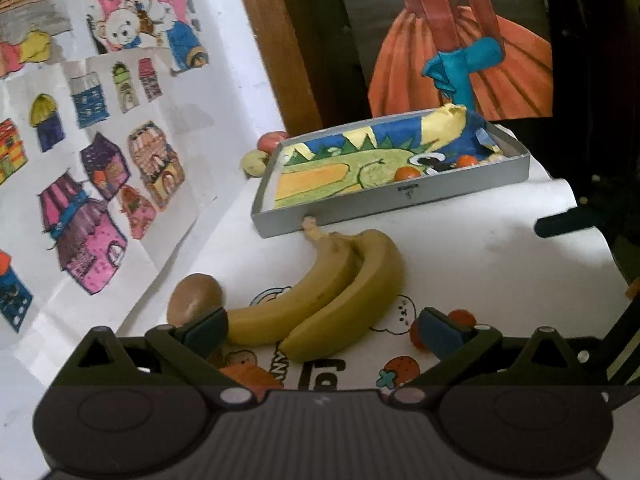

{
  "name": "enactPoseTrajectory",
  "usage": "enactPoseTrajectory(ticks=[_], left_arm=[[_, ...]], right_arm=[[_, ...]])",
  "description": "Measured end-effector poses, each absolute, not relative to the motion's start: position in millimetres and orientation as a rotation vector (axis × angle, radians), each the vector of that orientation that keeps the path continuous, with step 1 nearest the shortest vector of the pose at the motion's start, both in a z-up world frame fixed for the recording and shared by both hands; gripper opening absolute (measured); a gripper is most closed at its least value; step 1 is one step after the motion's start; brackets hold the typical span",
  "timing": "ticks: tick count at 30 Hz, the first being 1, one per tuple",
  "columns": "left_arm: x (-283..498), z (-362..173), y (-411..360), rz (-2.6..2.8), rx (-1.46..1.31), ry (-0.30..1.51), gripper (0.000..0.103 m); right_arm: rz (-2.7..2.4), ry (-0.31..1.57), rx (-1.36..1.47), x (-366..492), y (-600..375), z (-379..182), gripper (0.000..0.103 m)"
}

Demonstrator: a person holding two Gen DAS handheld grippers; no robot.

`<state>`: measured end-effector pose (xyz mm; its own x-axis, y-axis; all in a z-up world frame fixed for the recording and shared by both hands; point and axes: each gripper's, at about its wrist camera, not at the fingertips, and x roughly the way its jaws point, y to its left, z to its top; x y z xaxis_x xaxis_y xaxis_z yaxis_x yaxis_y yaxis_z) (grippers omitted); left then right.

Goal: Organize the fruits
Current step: 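Move the right tool toward a red cherry tomato while the left tool approaches another tomato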

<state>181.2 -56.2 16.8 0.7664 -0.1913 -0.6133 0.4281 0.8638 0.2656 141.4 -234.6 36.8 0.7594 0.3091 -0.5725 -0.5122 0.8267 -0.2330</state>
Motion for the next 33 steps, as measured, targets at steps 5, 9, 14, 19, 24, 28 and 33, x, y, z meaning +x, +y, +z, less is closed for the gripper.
enactPoseTrajectory(ticks=[5,9,14,19,24,28,33], left_arm=[[192,10,-58,-0.400,0.429,0.633,0.103],[197,9,-58,-0.428,0.433,0.634,0.103],[200,7,-60,-0.444,0.453,0.642,0.103],[205,5,-59,-0.448,0.455,0.653,0.103],[207,4,-59,-0.458,0.458,0.658,0.103],[208,3,-61,-0.457,0.462,0.663,0.103],[208,3,-63,-0.474,0.465,0.668,0.103]], right_arm=[[0.523,0.560,-0.412,153,-233,40,0.095],[0.569,0.576,-0.438,159,-228,38,0.092],[0.611,0.603,-0.444,165,-223,32,0.084],[0.649,0.627,-0.448,171,-218,29,0.073],[0.679,0.651,-0.449,178,-216,27,0.059],[0.701,0.666,-0.438,183,-216,24,0.053],[0.724,0.671,-0.418,186,-216,23,0.046]])
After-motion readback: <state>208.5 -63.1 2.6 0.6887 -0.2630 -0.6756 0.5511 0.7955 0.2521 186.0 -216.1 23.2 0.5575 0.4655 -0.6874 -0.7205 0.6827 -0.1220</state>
